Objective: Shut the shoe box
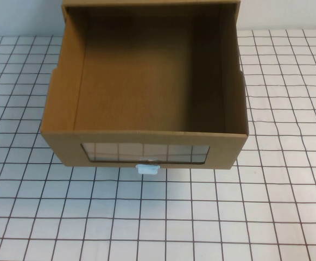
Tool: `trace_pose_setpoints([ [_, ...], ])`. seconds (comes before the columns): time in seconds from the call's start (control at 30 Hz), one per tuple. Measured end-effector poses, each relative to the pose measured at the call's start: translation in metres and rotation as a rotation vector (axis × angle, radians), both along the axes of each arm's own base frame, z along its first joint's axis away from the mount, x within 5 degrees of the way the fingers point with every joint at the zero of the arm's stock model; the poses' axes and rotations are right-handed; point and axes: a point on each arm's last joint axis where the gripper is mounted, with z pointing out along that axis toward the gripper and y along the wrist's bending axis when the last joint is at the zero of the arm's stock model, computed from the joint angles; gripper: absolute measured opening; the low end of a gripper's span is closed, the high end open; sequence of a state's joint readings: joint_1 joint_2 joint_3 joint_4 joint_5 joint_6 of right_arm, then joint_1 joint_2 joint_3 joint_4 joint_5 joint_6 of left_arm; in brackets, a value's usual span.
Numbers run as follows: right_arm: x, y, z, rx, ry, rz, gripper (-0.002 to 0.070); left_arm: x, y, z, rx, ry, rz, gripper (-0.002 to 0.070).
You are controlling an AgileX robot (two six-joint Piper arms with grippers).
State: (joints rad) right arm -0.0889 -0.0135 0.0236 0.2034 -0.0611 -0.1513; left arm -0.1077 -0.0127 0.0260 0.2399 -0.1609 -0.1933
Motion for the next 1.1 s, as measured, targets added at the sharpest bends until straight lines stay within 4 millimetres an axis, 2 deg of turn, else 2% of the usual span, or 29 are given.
trace_pose_setpoints([
  [0.13, -0.002, -0.002, 0.010, -0.005, -0.108, -0.022, -0.0013, -0.005, -0.003, 0.013, -0.009, -0.154, -0.038, -0.0005],
  [0.47, -0.004, -0.003, 0.017, -0.011, -0.190, -0.039, -0.0013, -0.007, -0.004, 0.017, -0.011, -0.203, -0.050, -0.0005],
  [0.77, -0.021, -0.008, 0.045, 0.002, -0.554, -0.099, -0.0013, -0.016, -0.007, 0.032, -0.032, -0.391, -0.096, -0.0005],
  [0.87, -0.028, -0.009, 0.052, 0.059, -0.671, -0.086, -0.0013, -0.019, -0.004, 0.037, -0.098, -0.447, -0.101, -0.0005],
  [0.97, -0.029, -0.009, 0.056, 0.100, -0.693, -0.059, -0.0013, -0.020, 0.002, 0.039, -0.217, -0.457, -0.084, -0.0005],
  [1.1, -0.037, -0.005, 0.083, 0.082, -0.728, -0.029, -0.0013, -0.023, 0.012, 0.050, -0.319, -0.489, -0.025, -0.0005],
])
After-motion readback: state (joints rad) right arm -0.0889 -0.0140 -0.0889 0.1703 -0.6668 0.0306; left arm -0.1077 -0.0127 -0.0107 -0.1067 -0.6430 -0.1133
